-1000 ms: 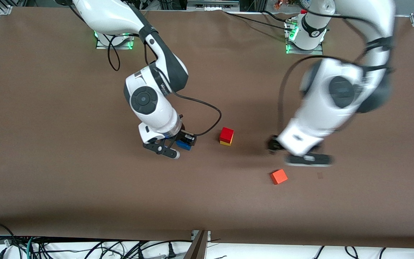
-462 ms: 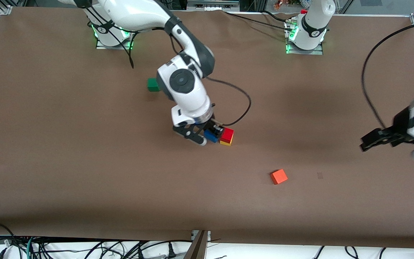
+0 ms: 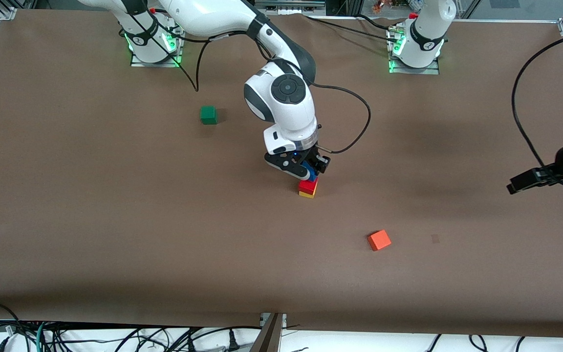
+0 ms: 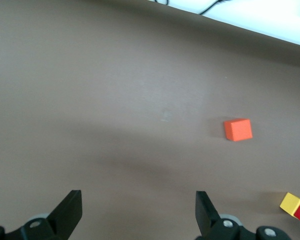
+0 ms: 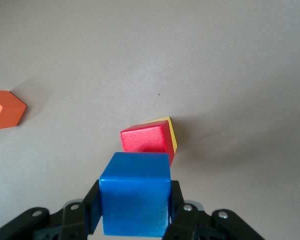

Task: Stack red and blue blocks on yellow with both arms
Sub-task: 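Move the held blue cube over the red cube with the right gripper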

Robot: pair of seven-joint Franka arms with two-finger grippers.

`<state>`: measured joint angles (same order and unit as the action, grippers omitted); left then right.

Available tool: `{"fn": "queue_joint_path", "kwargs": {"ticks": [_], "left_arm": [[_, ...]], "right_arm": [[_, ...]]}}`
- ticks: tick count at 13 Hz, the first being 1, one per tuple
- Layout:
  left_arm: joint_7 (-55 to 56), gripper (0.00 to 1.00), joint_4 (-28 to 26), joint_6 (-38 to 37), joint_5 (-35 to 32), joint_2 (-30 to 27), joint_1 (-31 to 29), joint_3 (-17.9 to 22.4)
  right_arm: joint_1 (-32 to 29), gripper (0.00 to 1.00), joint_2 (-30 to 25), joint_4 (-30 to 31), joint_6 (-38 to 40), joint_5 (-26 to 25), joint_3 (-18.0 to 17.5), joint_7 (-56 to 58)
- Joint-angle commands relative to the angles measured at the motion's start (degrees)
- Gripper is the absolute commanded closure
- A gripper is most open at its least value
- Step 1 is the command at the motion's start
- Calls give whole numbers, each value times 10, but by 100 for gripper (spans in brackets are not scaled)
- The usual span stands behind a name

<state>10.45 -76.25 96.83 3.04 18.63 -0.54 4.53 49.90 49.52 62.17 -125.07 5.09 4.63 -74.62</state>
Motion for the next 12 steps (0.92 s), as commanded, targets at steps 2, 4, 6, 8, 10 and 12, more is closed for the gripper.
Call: {"fn": "queue_joint_path", "kwargs": {"ticks": [2, 4, 6, 8, 10, 12], "left_arm": [[-20, 0, 5, -46, -11, -10, -31, -10], [-25, 0, -13, -50, -15, -45, -12, -21], [-24, 0, -57, -50, -15, -77, -8, -22], [-25, 0, -114, -43, -15, -112, -10, -22], [-30, 0, -109, -46, -15, -108, -4, -22], [-30, 0, -92, -46, -15, -88, -7, -22]], "right_arm": [[1, 55, 26, -42, 5, -26, 5, 6], [1, 52, 29, -42, 1, -26, 6, 12], [1, 52, 35, -42, -2, -27, 6, 13], [1, 51, 37, -42, -5, -27, 6, 14], [1, 50, 39, -42, -11, -27, 6, 14], [1, 48, 39, -42, -11, -27, 6, 13]]}}
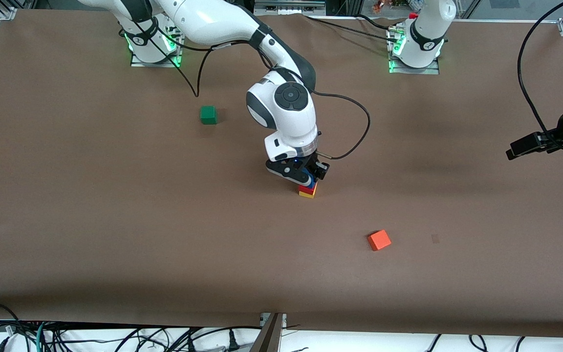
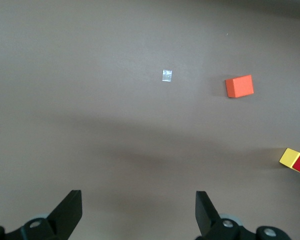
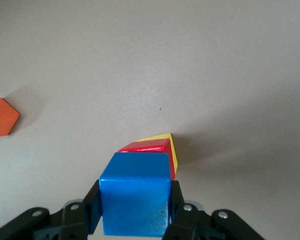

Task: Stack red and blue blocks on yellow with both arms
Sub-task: 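Move the held blue cube over the red cube with the right gripper, then lower the blue cube onto the red cube and open the right gripper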

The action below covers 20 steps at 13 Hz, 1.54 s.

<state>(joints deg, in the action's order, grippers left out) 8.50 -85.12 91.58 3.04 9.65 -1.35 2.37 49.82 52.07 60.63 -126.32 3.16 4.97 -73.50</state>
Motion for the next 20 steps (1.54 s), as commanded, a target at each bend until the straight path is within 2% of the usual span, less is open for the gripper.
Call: {"fn": "queue_joint_path", "kwargs": {"ticks": [1, 8, 10, 16, 18, 20], "left_arm": [[-10, 0, -2, 6, -15, 4, 2, 0], [-11, 0, -1, 8, -15, 5, 2, -1], [-11, 0, 0, 8, -15, 5, 6, -1], [-11, 0, 3, 8, -15, 5, 7, -1], [-10, 0, 11, 8, -15, 6, 7, -1], [-10, 0, 11, 8, -16, 6, 7, -1]], "right_arm": [[2, 45, 14, -26, 1, -8, 3, 3], [0, 40, 14, -26, -6, -8, 3, 3], [-1, 34, 15, -26, -7, -8, 3, 3], [-5, 1, 9, -26, 0, -7, 5, 14], [-8, 1, 0, -26, 6, -4, 5, 14], [-21, 0, -13, -26, 49, -4, 3, 34]]}}
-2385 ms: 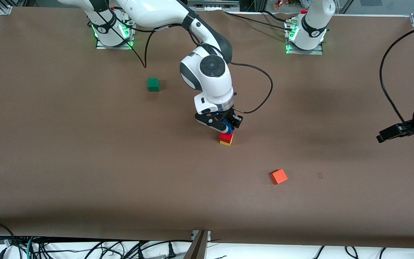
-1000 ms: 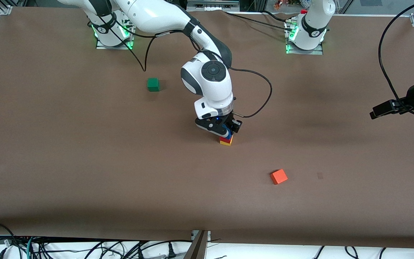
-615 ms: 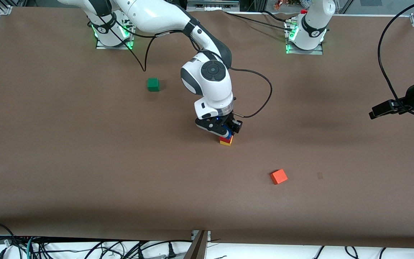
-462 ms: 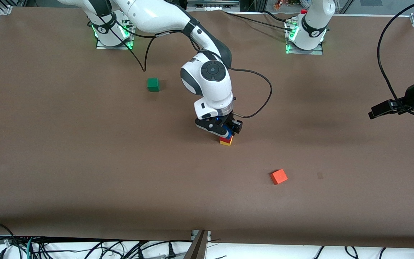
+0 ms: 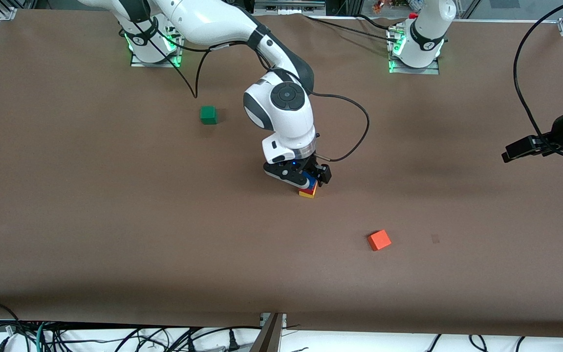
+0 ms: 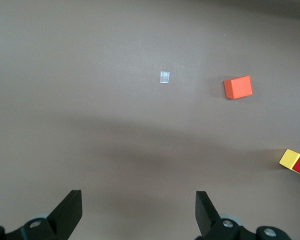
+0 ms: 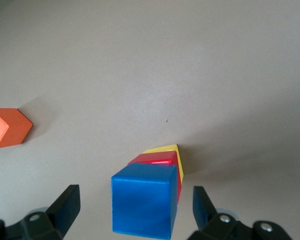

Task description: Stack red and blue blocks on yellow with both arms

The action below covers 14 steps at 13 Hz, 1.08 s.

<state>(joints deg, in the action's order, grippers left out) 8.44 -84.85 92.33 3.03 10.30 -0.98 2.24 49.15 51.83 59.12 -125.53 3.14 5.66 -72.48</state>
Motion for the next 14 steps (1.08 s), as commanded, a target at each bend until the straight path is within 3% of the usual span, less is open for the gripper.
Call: {"fn": "queue_joint_path", "kwargs": {"ticks": [1, 6, 9, 11, 14], "left_arm": [[-10, 0, 9, 0, -16, 0, 4, 1], [-9, 0, 11, 0, -44, 2, 12, 0], [-9, 0, 11, 0, -50, 2, 12, 0], [-9, 0, 11, 0, -50, 2, 12, 0], [-9, 0, 12, 0, -47, 7, 12, 0]], "right_arm": [[-19, 0, -24, -11, 68, -3, -6, 54], [-65, 0, -105, -1, 162, 18, -7, 142], [-134, 0, -164, 9, 269, 47, -5, 223], [-187, 0, -201, 14, 341, 92, -3, 315], [-220, 0, -313, 131, 354, 116, 8, 375]]}}
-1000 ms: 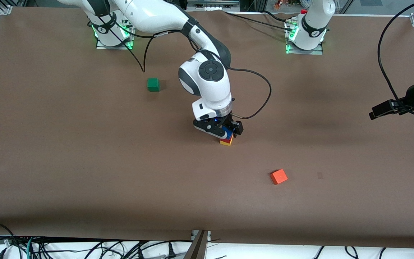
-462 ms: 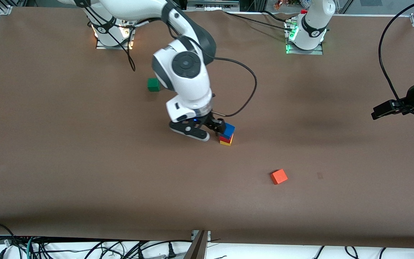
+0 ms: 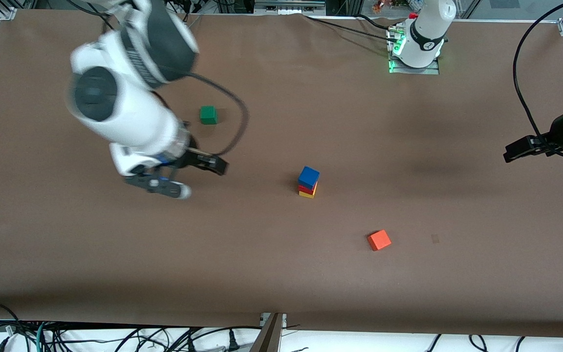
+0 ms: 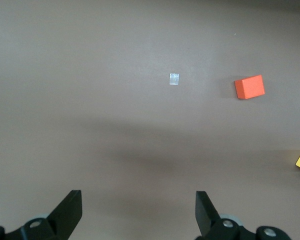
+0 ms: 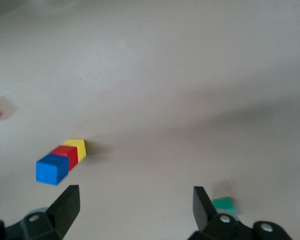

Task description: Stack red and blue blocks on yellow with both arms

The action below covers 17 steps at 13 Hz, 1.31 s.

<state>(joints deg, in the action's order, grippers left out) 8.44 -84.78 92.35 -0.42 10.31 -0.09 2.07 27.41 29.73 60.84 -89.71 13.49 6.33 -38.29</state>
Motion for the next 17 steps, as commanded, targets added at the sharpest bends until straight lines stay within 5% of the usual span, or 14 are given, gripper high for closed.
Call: {"fn": "queue_joint_path", "kwargs": {"ticks": [1, 4, 7, 11, 17], "left_arm": [[-8, 0, 17, -1, -13, 9, 3, 2], [-8, 0, 38, -4, -15, 18, 3, 2], [-8, 0, 38, -4, -15, 18, 3, 2], [-8, 0, 38, -4, -15, 18, 3, 2], [-8, 0, 38, -4, -14, 18, 3, 2]], "right_arm": [[-2, 0, -139, 166, -6, 11, 18, 50], [-10, 0, -238, 262, 4, -6, 44, 107], [-95, 0, -303, 323, 9, -47, 7, 206], [-128, 0, -314, 329, 6, -113, 10, 341], [-122, 0, -298, 312, 7, -108, 16, 338]]}}
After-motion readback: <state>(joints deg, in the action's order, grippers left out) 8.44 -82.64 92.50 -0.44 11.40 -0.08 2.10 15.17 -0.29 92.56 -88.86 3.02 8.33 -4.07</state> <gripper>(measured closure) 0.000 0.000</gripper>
